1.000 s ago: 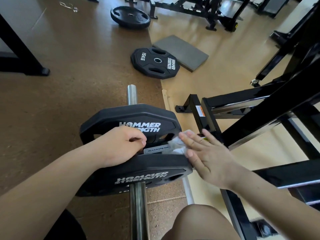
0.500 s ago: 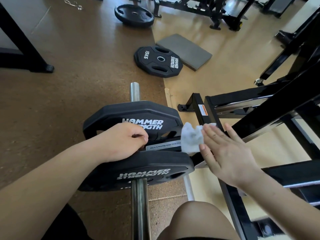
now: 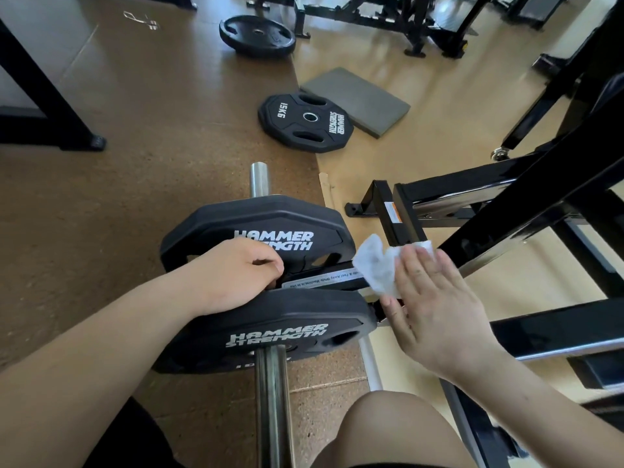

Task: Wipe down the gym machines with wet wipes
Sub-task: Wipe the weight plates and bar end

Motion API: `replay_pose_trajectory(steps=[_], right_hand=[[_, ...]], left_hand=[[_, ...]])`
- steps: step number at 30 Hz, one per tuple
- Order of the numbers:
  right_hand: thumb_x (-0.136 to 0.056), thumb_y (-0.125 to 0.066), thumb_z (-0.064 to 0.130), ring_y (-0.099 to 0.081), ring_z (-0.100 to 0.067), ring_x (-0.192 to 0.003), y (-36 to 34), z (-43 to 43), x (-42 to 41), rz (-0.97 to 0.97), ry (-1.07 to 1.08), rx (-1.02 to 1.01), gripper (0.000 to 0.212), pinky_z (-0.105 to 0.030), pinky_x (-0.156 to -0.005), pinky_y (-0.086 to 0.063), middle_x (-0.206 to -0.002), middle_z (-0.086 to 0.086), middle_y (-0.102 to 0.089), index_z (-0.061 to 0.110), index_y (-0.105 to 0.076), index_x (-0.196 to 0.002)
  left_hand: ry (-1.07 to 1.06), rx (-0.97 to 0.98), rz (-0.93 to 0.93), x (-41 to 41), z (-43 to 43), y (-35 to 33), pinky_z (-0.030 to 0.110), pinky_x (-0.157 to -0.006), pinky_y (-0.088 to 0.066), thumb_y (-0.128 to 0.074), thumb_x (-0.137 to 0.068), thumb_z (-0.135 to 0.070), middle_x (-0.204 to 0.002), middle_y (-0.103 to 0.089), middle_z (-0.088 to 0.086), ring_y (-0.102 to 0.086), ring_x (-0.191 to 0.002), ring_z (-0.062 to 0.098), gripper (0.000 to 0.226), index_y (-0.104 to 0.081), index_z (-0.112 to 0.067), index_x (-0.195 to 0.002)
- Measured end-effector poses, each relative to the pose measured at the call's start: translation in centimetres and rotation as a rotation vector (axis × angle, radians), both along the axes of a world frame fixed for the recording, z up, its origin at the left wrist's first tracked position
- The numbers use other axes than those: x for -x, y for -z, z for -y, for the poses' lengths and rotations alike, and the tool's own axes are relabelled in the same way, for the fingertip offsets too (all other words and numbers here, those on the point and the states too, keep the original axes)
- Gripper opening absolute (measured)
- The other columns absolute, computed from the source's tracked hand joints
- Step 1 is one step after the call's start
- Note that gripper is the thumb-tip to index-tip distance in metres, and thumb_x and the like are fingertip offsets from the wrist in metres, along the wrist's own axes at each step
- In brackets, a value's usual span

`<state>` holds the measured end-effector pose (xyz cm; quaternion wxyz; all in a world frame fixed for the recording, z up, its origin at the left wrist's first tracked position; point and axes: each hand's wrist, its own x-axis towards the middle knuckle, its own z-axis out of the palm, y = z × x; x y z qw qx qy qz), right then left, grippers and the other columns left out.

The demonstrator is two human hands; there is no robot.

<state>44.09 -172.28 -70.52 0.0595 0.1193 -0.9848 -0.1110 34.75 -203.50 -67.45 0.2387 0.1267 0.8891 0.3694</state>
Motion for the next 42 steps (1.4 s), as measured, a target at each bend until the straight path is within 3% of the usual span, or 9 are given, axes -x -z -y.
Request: replay_pose_trajectory(steps=[4, 9, 14, 17, 23, 28, 31, 36, 42], right_hand=[[-0.103, -0.037, 0.035, -0.026, -0.021, -0.156, 0.7, -0.7, 0.6, 0.078, -0.229, 0.09, 0.057, -0.045, -0.127, -0.024, -0.163, -0.007, -0.038, 0.012, -0.047, -0.154], [-0.102, -0.034, 0.039, -0.05, -0.036, -0.141, -0.4, -1.2, 1.9, -0.088, 0.001, -0.018, 0.063, -0.053, -0.123, -0.029, -0.145, -0.024, -0.057, -0.005, -0.059, -0.139], [-0.102, -0.058, 0.04, -0.06, -0.029, -0.132, 0.1, -1.2, 2.6, -0.099, -0.248, 0.118, 0.043, -0.048, -0.118, -0.04, -0.135, -0.013, -0.068, 0.008, -0.07, -0.128], [-0.101, -0.06, 0.028, -0.072, -0.023, -0.112, -0.6, -1.2, 3.3, -0.16, -0.263, 0.169, 0.024, -0.042, -0.107, -0.051, -0.111, -0.005, -0.077, 0.011, -0.077, -0.106], [-0.099, -0.059, 0.04, -0.067, -0.016, -0.074, -4.9, 2.9, 6.3, -0.159, 0.328, 0.829, 0.018, -0.042, -0.069, -0.057, -0.074, 0.008, -0.069, 0.026, -0.068, -0.092], [-0.1, -0.06, 0.033, -0.065, -0.014, -0.068, -6.5, 9.9, 10.9, -0.179, 0.101, 0.775, 0.011, -0.027, -0.061, -0.048, -0.074, 0.008, -0.067, 0.024, -0.059, -0.095], [-0.106, -0.044, 0.027, -0.067, -0.034, -0.087, -3.9, 13.6, 11.8, 0.113, 0.057, 0.759, 0.011, -0.039, -0.067, -0.044, -0.088, -0.004, -0.068, 0.023, -0.05, -0.114], [-0.106, -0.022, 0.053, -0.036, -0.025, -0.148, -2.0, 15.1, 11.1, 0.086, -0.113, 0.562, 0.063, -0.045, -0.12, -0.029, -0.156, -0.004, -0.047, 0.021, -0.038, -0.157], [-0.112, -0.029, 0.041, -0.038, 0.0, -0.143, -3.1, 12.8, 11.5, 0.17, -0.272, 0.67, 0.047, -0.018, -0.117, -0.026, -0.151, 0.017, -0.049, 0.029, -0.042, -0.156]], left_hand=[[-0.011, 0.007, -0.007, -0.1, -0.2, -0.2, 0.017, -0.091, -0.045, -0.055, -0.103, -0.032, -0.099, -0.074, -0.011, -0.065, -0.097, 0.006, 0.025, -0.078, -0.023, -0.099], [-0.014, 0.02, 0.007, -0.1, -0.2, -0.2, 0.02, -0.093, -0.046, -0.055, -0.103, -0.033, -0.1, -0.074, -0.01, -0.066, -0.098, 0.008, 0.026, -0.077, -0.023, -0.092], [-0.019, 0.026, 0.004, 0.0, -0.2, -0.2, 0.024, -0.091, -0.05, -0.056, -0.103, -0.033, -0.094, -0.073, -0.013, -0.066, -0.094, 0.005, 0.027, -0.076, -0.027, -0.086], [-0.031, 0.028, -0.003, 0.0, -0.2, -0.2, 0.019, -0.089, -0.048, -0.056, -0.103, -0.033, -0.097, -0.073, -0.015, -0.065, -0.096, 0.004, 0.024, -0.076, -0.029, -0.091], [-0.036, -0.002, -0.146, -0.3, 0.3, -0.7, 0.039, -0.088, -0.055, -0.055, -0.102, -0.029, -0.09, -0.073, -0.01, -0.067, -0.087, 0.008, 0.022, -0.073, -0.024, -0.09], [-0.24, -0.153, -0.208, -0.1, 2.1, -1.9, 0.04, -0.083, -0.058, -0.053, -0.102, -0.024, -0.086, -0.072, -0.021, -0.071, -0.078, 0.013, 0.023, -0.073, -0.027, -0.091], [-0.334, -0.192, -0.244, 0.3, 3.8, -1.9, 0.042, -0.083, -0.057, -0.053, -0.102, -0.021, -0.084, -0.072, -0.021, -0.071, -0.077, 0.016, 0.024, -0.073, -0.025, -0.089], [-0.368, -0.225, -0.27, 0.9, 5.5, -1.4, 0.041, -0.079, -0.059, -0.056, -0.1, -0.023, -0.08, -0.073, -0.017, -0.07, -0.072, 0.011, 0.022, -0.074, -0.029, -0.089], [-0.473, -0.267, -0.453, 1.8, 6.0, -0.6, 0.028, -0.062, -0.051, -0.058, -0.1, -0.02, -0.077, -0.068, -0.016, -0.063, -0.068, 0.007, 0.019, -0.071, -0.03, -0.092]])
